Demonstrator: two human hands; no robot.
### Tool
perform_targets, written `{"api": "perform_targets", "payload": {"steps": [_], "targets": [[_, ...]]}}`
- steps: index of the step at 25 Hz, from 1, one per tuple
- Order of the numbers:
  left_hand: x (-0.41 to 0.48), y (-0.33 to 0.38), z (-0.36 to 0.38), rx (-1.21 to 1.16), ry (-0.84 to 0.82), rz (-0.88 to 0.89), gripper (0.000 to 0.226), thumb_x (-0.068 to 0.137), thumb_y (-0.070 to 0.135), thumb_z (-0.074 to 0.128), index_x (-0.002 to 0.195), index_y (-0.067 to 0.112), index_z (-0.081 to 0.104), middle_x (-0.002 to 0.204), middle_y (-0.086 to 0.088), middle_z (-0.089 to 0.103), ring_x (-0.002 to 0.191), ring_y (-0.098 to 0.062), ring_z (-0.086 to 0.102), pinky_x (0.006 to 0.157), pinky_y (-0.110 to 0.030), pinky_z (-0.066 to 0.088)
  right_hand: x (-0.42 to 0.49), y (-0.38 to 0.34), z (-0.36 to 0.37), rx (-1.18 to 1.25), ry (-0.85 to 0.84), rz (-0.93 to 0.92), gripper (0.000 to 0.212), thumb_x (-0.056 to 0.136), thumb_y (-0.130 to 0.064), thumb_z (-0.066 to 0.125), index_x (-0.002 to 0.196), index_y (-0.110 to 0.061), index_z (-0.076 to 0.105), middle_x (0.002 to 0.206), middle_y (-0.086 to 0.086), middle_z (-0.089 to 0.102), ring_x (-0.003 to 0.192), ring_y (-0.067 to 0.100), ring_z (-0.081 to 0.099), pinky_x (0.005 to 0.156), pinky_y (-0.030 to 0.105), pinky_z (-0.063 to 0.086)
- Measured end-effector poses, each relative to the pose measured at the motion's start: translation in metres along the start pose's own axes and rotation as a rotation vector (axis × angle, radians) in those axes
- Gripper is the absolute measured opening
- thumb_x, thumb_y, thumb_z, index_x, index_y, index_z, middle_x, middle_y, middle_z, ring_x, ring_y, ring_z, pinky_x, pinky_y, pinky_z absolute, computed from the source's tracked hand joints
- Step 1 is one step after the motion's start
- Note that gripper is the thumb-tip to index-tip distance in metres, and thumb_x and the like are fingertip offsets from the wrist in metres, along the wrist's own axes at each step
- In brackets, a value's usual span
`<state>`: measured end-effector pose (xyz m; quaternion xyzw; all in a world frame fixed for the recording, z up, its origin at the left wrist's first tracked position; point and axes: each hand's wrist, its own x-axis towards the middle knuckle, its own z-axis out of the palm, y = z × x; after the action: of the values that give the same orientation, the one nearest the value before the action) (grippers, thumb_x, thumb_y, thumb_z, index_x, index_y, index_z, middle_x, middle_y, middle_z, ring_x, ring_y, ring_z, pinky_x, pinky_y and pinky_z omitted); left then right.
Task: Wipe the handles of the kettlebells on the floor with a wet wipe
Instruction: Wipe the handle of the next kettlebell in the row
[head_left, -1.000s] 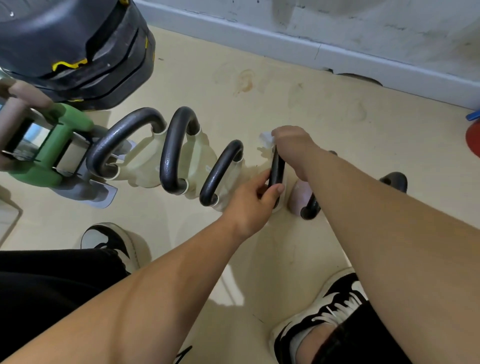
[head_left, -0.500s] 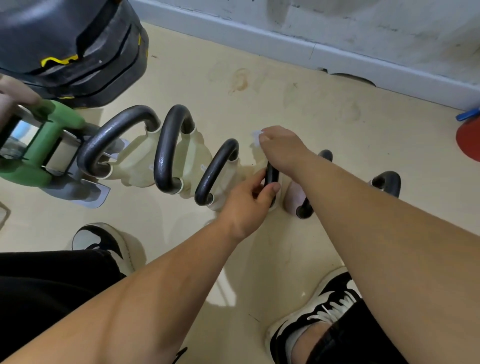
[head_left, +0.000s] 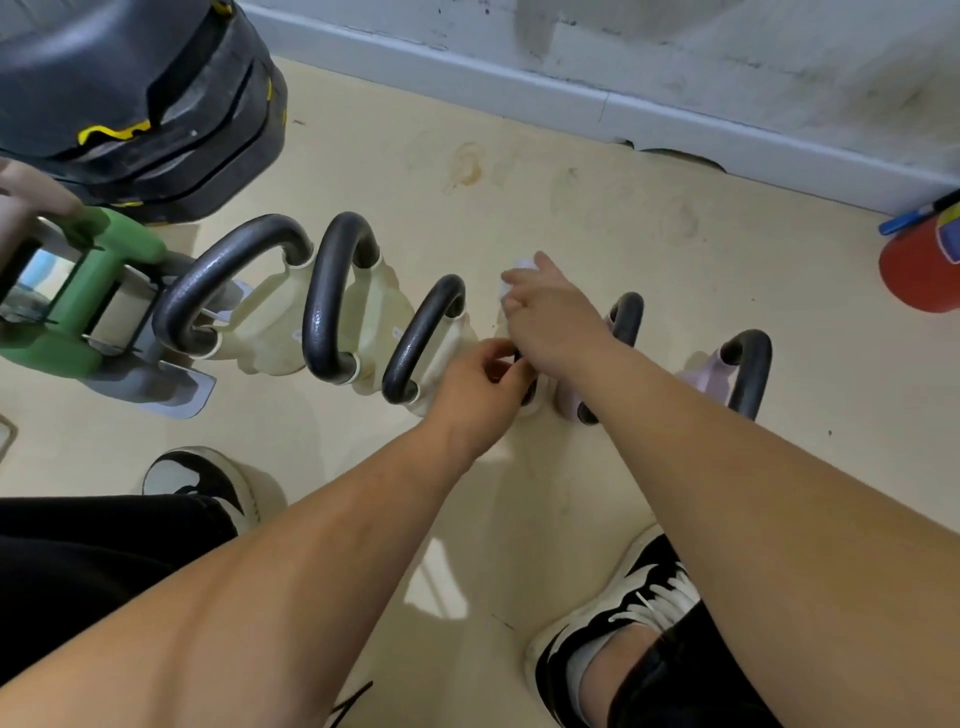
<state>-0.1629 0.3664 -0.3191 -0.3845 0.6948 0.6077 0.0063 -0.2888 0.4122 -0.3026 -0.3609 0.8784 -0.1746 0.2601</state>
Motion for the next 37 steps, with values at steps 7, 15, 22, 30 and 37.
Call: {"api": "perform_targets", "payload": {"steps": [7,15,22,30,37], "targets": [[-0.025,-0.017,-0.037,0.086,0.065,-0.102,0.037,0.09,0.016,0.071,0.126,0.016,0.065,0.107,0.003,0.067,0.095,-0.01,0.063,0.075,-0.014,0.046,-0.054,-0.003,0.001,-0.483,-0.156,-0.441,0.036,0.094,-0.034,0.032,0.063,-0.024,0.047,0.074,-0.007,0.049,0.098,0.019,0.046,0.099,0.039,0.041],[-0.027,0.0,-0.029,0.034,0.003,-0.095,0.035,0.097,0.016,0.06,0.132,0.015,0.062,0.118,-0.001,0.067,0.109,-0.015,0.064,0.078,-0.016,0.046,0.018,0.008,-0.016,-0.266,-0.117,-0.036,0.039,0.106,-0.025,0.029,0.131,-0.011,0.055,0.14,0.007,0.047,0.134,0.029,0.044,0.11,0.046,0.039],[-0.023,-0.008,-0.018,-0.102,0.023,-0.15,0.027,0.091,0.005,0.055,0.113,0.012,0.071,0.103,-0.002,0.075,0.097,-0.015,0.069,0.08,-0.025,0.053,-0.033,-0.03,0.033,0.291,0.157,0.167,0.054,0.108,-0.014,0.029,0.16,-0.003,0.018,0.171,0.006,-0.005,0.158,0.02,0.0,0.126,0.031,0.013],[-0.011,-0.025,-0.022,-0.036,0.08,-0.231,0.036,0.095,0.012,0.053,0.129,0.018,0.064,0.12,-0.002,0.068,0.108,-0.021,0.067,0.092,-0.034,0.056,0.028,-0.036,-0.013,0.778,0.182,0.546,0.015,0.09,-0.014,0.05,0.106,-0.011,0.049,0.1,0.005,0.05,0.092,0.024,0.049,0.08,0.032,0.046],[-0.009,-0.023,-0.021,-0.017,0.051,-0.226,0.037,0.094,0.012,0.056,0.129,0.017,0.064,0.12,-0.002,0.067,0.112,-0.019,0.064,0.098,-0.036,0.054,0.026,-0.035,-0.016,0.997,0.106,0.695,0.024,0.097,-0.009,0.045,0.075,-0.017,0.039,0.086,0.007,0.048,0.086,0.027,0.055,0.086,0.044,0.059]]}}
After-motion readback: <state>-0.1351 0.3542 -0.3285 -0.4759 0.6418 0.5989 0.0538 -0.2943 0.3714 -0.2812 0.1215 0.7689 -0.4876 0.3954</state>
